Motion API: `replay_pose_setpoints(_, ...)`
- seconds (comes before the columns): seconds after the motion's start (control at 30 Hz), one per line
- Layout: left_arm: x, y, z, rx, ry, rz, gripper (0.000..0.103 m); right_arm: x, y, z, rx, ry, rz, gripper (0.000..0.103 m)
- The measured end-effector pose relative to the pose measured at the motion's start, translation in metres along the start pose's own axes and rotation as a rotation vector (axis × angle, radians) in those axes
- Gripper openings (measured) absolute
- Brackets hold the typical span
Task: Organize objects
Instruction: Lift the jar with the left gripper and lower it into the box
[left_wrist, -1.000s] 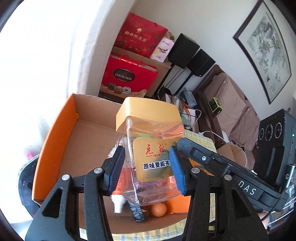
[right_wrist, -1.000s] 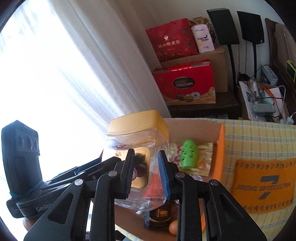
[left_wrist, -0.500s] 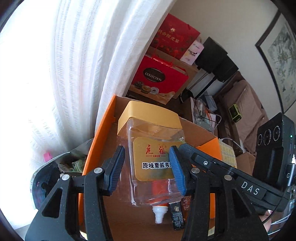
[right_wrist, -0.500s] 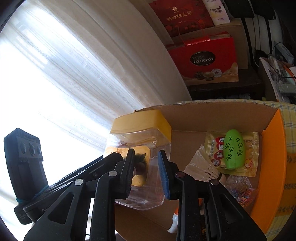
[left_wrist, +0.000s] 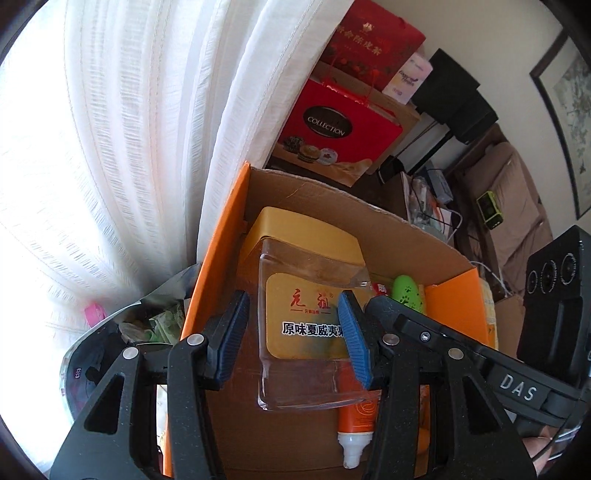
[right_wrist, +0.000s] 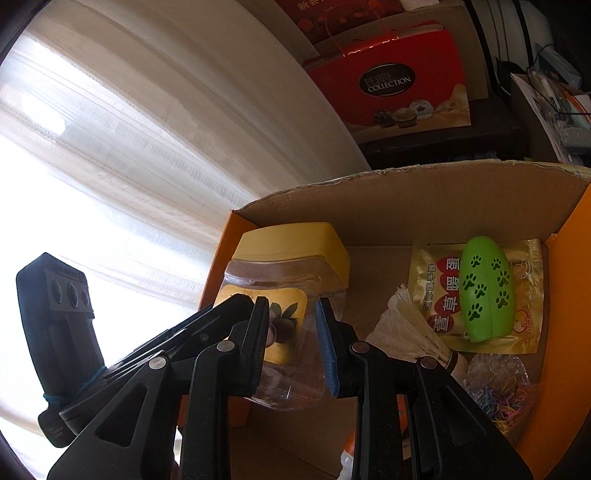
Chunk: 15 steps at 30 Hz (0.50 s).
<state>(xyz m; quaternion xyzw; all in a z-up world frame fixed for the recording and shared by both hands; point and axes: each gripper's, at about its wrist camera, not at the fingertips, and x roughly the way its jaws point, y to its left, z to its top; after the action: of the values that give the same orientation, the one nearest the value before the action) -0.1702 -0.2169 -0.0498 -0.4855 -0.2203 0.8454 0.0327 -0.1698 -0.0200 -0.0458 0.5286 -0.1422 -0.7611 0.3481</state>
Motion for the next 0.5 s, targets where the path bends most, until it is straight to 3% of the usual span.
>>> replay_pose_setpoints(0.03, 0.004, -0.002, -0.001, 0.006, 0.020, -0.007, 0.038, 0.003, 0.001, -0.001, 0.001, 0.020, 0.056, 0.009)
replay_pose_setpoints(0.07, 0.004, -0.006, -0.003, 0.032, 0.007, 0.034, 0.032, 0.007, 0.001, -0.002, 0.017, 0.047, 0.082, 0.002)
replay_pose_setpoints(0.17, 0.006, -0.008, -0.005, 0.044, 0.015, 0.074, 0.029, 0.011, 0.010, -0.003, -0.028, 0.043, 0.014, 0.003)
replay_pose_setpoints(0.2, 0.005, -0.008, -0.006, 0.047, 0.011, 0.089, 0.030, 0.011, 0.010, -0.002, -0.028, 0.045, 0.026, 0.005)
replay_pose_setpoints(0.33, 0.002, -0.009, -0.009, 0.045, 0.004, 0.079, 0.043, -0.003, 0.013, -0.004, -0.087, 0.030, -0.002, 0.010)
replay_pose_setpoints(0.5, -0.009, -0.018, -0.014, 0.059, -0.038, 0.096, 0.058, -0.027, 0.017, -0.010, -0.198, 0.011, -0.088, 0.027)
